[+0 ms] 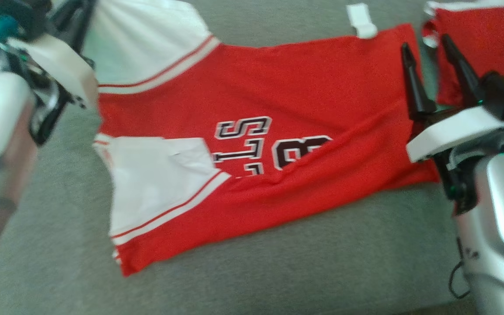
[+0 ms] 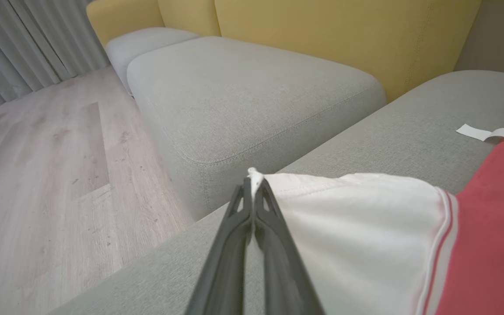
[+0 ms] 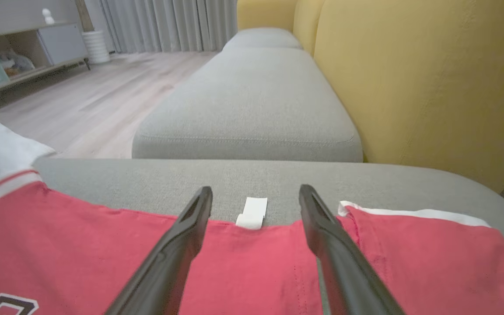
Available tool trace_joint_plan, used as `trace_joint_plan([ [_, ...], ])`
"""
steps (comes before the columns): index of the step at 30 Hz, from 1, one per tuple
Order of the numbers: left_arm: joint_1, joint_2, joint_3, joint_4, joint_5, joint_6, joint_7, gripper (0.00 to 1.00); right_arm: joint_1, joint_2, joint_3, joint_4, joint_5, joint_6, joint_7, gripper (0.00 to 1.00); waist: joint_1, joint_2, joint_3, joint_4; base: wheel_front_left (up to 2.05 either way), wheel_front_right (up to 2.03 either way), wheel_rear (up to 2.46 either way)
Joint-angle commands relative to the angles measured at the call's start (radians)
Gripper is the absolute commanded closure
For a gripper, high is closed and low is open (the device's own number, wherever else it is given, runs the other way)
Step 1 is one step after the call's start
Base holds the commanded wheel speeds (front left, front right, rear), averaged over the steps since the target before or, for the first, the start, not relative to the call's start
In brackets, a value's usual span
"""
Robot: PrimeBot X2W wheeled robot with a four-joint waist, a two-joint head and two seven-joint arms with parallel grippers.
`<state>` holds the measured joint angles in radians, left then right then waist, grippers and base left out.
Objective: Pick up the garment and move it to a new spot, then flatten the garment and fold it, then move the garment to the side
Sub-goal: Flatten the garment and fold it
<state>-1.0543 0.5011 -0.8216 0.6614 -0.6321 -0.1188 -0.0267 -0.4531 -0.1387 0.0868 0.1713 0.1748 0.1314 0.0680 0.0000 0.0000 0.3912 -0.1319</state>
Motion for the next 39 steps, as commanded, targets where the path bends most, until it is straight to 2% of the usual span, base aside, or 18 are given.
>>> trace_joint_plan([
  [1,-0.005,0.043,0.03,-0.048,0.007,0.019,-0.016,1.0,-0.038,-0.016,0.01,-0.013,0.008,-0.001,0.034,0.0,0.0,0.0,-0.037,0.066,0.0,0.0,0.0],
  [6,0.057,0.058,0.028,-0.18,0.012,0.069,-0.038,1.0,-0.114,-0.071,-0.016,0.123,0.014,-0.001,0.156,0.0,0.0,0.0,-0.047,0.12,0.0,0.0,0.0],
  [10,0.088,0.061,0.023,-0.271,0.006,0.096,-0.02,1.0,-0.186,-0.113,-0.039,0.259,-0.003,-0.001,0.208,0.0,0.0,0.0,-0.036,0.161,0.0,0.0,0.0],
  [11,0.088,0.061,0.023,-0.271,0.006,0.096,-0.02,1.0,-0.186,-0.113,-0.039,0.259,-0.003,-0.001,0.208,0.0,0.0,0.0,-0.036,0.161,0.0,0.0,0.0],
  [17,0.083,0.036,-0.001,-0.348,0.014,0.109,0.01,1.0,-0.308,-0.156,-0.059,0.47,-0.072,-0.001,0.242,0.0,0.0,0.0,0.004,0.202,0.0,0.0,0.0],
  [26,0.045,0.015,-0.02,-0.368,0.03,0.109,0.024,1.0,-0.438,-0.171,0.01,0.69,-0.114,-0.001,0.238,0.0,0.0,0.0,0.048,0.222,0.0,0.0,0.0],
  [27,0.041,0.014,-0.021,-0.366,0.031,0.108,0.026,1.0,-0.448,-0.173,0.026,0.709,-0.114,-0.001,0.242,0.03,0.0,0.0,0.051,0.223,0.0,0.0,0.0],
  [28,0.036,0.014,-0.022,-0.364,0.032,0.107,0.027,1.0,-0.457,-0.174,0.043,0.725,-0.11,-0.001,0.245,0.34,0.0,0.0,0.053,0.224,0.0,0.0,0.0],
  [29,0.032,0.013,-0.022,-0.361,0.032,0.106,0.029,1.0,-0.467,-0.174,0.059,0.739,-0.101,-0.001,0.245,0.7,0.0,0.0,0.056,0.223,0.0,0.0,0.0],
  [30,0.027,0.014,-0.022,-0.357,0.032,0.106,0.03,1.0,-0.476,-0.176,0.077,0.751,-0.091,-0.001,0.242,1.0,0.0,0.0,0.058,0.222,0.0,0.0,0.0],
  [36,-0.003,0.023,-0.01,-0.313,0.036,0.114,0.025,1.0,-0.551,-0.181,0.117,0.768,-0.013,-0.001,0.141,1.0,0.0,0.0,0.062,0.197,0.0,0.0,0.0],
  [39,-0.052,0.038,0.011,-0.255,0.04,0.111,0.013,1.0,-0.61,-0.167,0.109,0.762,0.07,-0.001,0.062,1.0,0.0,0.0,0.07,0.168,0.0,0.0,0.0],
])
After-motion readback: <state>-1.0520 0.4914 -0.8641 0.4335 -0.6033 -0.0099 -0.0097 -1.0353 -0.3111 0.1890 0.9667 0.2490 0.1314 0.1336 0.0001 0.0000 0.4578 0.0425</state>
